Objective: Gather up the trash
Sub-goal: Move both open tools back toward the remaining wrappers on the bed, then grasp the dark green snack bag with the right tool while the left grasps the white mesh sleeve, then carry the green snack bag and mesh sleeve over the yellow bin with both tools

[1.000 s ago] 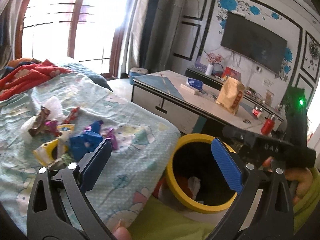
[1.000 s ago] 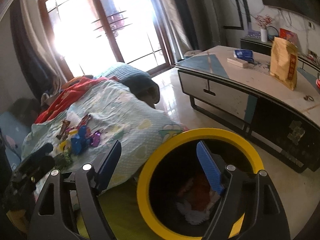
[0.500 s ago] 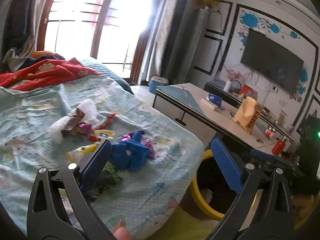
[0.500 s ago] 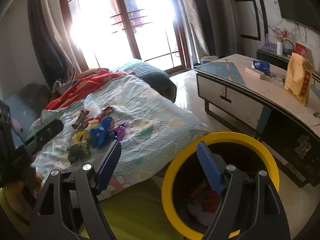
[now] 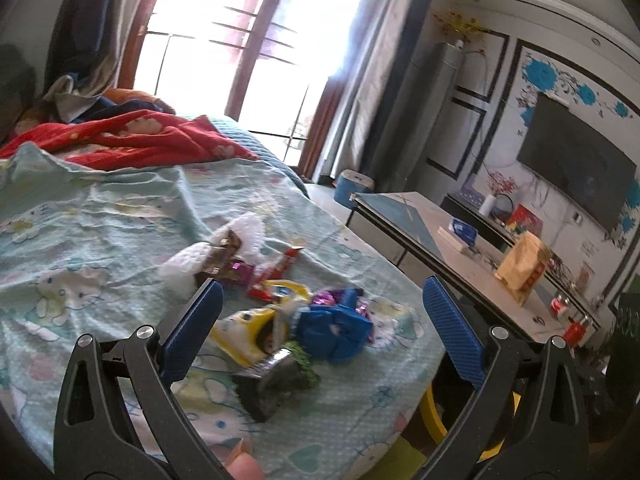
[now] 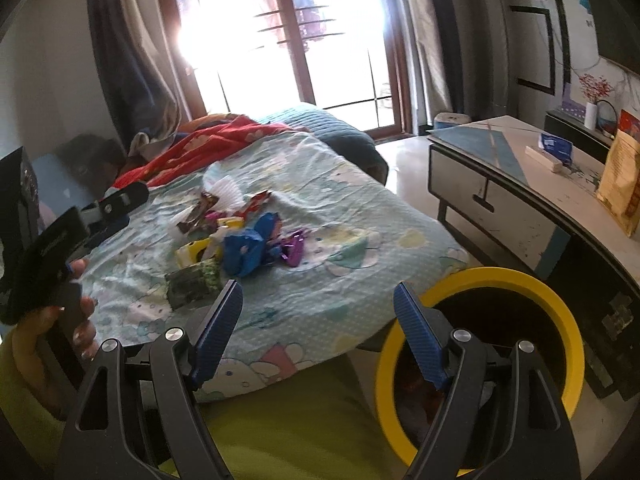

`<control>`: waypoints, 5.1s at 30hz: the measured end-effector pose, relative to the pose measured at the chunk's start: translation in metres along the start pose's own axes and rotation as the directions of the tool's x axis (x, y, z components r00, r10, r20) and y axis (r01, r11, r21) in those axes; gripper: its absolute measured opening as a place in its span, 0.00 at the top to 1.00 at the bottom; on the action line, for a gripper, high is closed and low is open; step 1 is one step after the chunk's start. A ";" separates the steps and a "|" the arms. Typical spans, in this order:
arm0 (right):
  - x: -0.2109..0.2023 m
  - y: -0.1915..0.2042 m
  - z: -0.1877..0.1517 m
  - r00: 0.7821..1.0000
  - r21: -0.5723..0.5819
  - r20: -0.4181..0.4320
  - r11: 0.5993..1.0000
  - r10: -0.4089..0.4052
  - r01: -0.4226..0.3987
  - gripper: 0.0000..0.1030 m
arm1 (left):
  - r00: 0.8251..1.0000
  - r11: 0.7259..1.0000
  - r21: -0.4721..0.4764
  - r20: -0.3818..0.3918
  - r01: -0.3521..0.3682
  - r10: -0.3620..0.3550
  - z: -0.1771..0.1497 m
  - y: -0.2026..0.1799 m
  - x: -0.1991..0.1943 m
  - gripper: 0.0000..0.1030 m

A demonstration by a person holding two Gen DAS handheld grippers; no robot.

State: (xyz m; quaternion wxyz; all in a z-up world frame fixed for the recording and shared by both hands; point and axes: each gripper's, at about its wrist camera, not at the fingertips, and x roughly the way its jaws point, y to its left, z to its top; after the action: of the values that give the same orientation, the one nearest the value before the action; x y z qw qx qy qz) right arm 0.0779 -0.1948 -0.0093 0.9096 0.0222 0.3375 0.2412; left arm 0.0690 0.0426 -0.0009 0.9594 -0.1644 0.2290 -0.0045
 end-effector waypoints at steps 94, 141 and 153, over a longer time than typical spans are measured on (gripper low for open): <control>0.056 0.096 0.019 0.996 -0.085 -0.020 0.993 0.085 -0.087 0.54 | 0.996 0.982 -0.164 0.013 0.093 -0.092 0.036 0.076 -0.007 0.89; -0.046 -0.114 0.008 0.979 0.274 0.065 0.947 -0.191 0.166 0.53 | 0.931 0.932 0.218 -0.293 0.288 -0.219 -0.070 -0.102 0.026 0.89; -0.034 -0.146 -0.004 0.989 0.338 0.018 0.932 -0.148 0.133 0.51 | 0.899 0.867 0.363 -0.396 0.342 -0.189 -0.112 -0.149 0.044 0.89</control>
State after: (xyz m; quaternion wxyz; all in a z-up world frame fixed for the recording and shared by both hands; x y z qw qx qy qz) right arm 0.1148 -0.3396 -0.0212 0.9144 0.1577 0.3549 0.1139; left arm 0.0688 -0.1365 -0.0667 0.9059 0.0209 0.3630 -0.2172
